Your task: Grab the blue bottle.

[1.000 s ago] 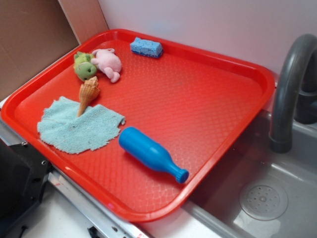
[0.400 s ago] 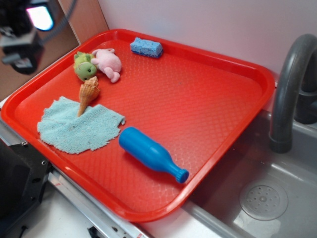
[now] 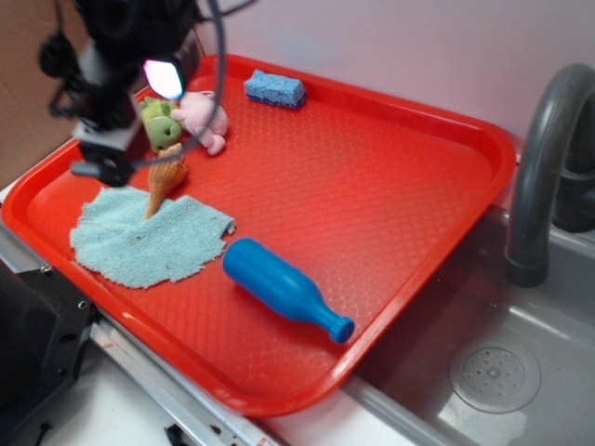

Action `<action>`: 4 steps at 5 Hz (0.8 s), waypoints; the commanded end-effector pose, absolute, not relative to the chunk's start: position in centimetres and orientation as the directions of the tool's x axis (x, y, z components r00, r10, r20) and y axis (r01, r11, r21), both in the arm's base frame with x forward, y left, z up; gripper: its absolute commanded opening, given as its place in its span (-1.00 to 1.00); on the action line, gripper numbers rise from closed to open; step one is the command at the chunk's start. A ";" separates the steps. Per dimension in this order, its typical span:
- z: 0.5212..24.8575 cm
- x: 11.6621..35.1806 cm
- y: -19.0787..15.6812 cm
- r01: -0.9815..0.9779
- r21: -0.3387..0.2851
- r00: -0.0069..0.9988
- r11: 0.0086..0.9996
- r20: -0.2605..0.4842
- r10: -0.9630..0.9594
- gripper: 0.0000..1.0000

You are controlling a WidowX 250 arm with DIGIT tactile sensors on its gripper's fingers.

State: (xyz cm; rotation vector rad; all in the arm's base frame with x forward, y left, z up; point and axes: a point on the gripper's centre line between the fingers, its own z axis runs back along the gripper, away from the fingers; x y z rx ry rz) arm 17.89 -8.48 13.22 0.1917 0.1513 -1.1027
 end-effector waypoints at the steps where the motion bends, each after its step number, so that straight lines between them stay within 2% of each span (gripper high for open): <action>1: 9.0 18.3 -10.1 0.924 0.071 0.378 0.375 -0.312 -0.872 1.00; 2: 5.8 17.8 -11.0 0.948 0.022 0.301 0.318 -0.384 -0.873 1.00; 3: 4.0 17.2 -11.7 0.962 0.026 0.255 0.272 -0.442 -0.860 1.00; 4: 2.8 17.0 -11.9 0.960 0.027 0.258 0.280 -0.481 -0.838 1.00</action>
